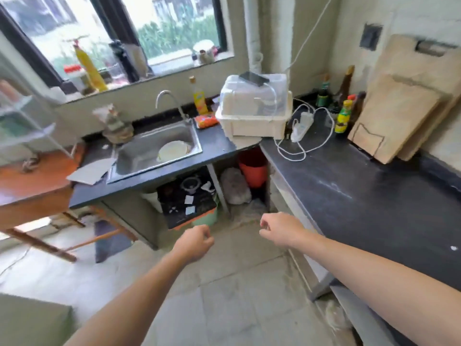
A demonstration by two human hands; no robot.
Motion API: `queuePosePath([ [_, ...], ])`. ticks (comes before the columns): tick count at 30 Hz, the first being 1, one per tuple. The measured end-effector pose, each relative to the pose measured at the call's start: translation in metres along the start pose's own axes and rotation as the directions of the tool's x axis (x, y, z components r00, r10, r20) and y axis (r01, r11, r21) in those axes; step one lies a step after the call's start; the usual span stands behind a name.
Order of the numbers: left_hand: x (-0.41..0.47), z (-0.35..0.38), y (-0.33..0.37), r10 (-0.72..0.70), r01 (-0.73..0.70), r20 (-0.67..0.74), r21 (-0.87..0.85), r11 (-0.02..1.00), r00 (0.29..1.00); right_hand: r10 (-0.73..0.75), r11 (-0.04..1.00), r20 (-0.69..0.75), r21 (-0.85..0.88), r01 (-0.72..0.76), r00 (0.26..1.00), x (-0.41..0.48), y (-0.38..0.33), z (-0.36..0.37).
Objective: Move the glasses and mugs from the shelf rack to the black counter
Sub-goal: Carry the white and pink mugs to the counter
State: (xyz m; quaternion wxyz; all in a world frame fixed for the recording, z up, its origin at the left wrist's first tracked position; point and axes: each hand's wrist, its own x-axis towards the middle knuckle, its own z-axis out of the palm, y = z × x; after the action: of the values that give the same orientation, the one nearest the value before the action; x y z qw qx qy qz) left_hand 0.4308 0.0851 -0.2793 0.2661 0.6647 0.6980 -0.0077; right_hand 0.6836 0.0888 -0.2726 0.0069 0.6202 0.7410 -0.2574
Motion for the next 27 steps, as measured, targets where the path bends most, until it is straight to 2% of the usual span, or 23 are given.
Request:
queuePosePath([
  [7, -0.045, -0.073, -0.205, -0.183, 0.175, -0.075, -0.11, 0.978, 0.98, -0.237, 0.959, 0.08, -0.14, 0.247, 0.968, 0.081, -0.202, 0.058],
  [11, -0.066, -0.112, -0.295, -0.294, 0.27, -0.104, -0.196, 0.943, 0.95, -0.349, 0.916, 0.107, -0.17, 0.363, 0.931, 0.112, -0.304, 0.084],
  [21, -0.065, -0.171, -0.435, -0.456, 0.399, -0.149, -0.302, 0.866, 0.877, -0.524, 0.805, 0.176, -0.216, 0.552, 0.833, 0.211, -0.484, 0.106],
  [27, -0.027, -0.238, -0.52, -0.58, 0.499, -0.204, -0.338, 0.798, 0.789, -0.632, 0.715, 0.21, -0.212, 0.666, 0.746, 0.309, -0.593, 0.114],
])
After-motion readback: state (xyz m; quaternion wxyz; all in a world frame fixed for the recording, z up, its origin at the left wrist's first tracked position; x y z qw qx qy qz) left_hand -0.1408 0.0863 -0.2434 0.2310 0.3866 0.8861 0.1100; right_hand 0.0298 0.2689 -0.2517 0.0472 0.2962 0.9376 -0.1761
